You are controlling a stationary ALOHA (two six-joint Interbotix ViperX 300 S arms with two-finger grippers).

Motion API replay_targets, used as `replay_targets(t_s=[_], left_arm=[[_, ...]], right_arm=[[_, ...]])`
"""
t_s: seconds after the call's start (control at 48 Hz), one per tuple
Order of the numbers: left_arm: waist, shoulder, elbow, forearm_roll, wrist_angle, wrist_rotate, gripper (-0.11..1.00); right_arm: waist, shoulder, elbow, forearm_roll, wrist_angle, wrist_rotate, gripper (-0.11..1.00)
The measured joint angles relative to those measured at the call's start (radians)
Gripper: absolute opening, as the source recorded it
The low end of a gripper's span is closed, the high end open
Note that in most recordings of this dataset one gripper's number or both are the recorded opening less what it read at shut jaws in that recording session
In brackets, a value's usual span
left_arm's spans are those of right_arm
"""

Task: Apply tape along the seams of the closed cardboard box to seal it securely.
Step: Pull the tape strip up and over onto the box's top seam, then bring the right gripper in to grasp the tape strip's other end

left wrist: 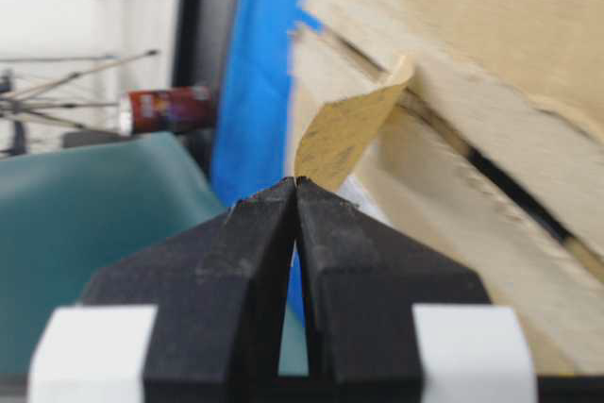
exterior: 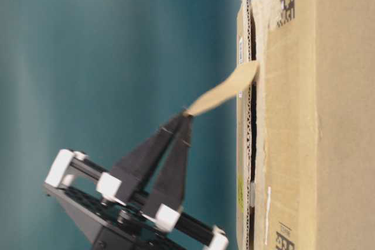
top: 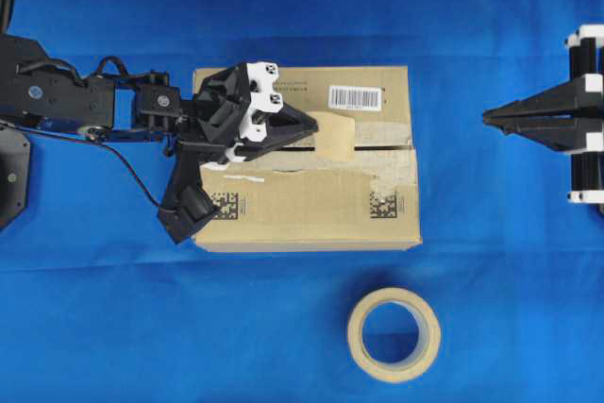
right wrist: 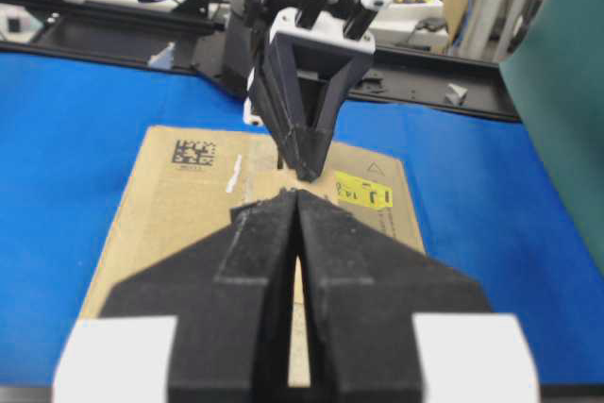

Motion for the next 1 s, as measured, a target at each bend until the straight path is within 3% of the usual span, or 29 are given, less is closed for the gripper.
replay_targets(t_s=[0.438, 1.0], left_arm=[[0.0, -0.005, 0.034, 0.0, 0.146, 0.0, 0.01], [-0.002, -0.014, 0.048, 0.0, 0.166, 0.0, 0.01]], right_arm=[[0.0, 0.025, 0.0, 0.0, -0.003, 0.0, 0.01], [0.0, 0.12, -0.021, 0.014, -0.074, 0.034, 0.01]])
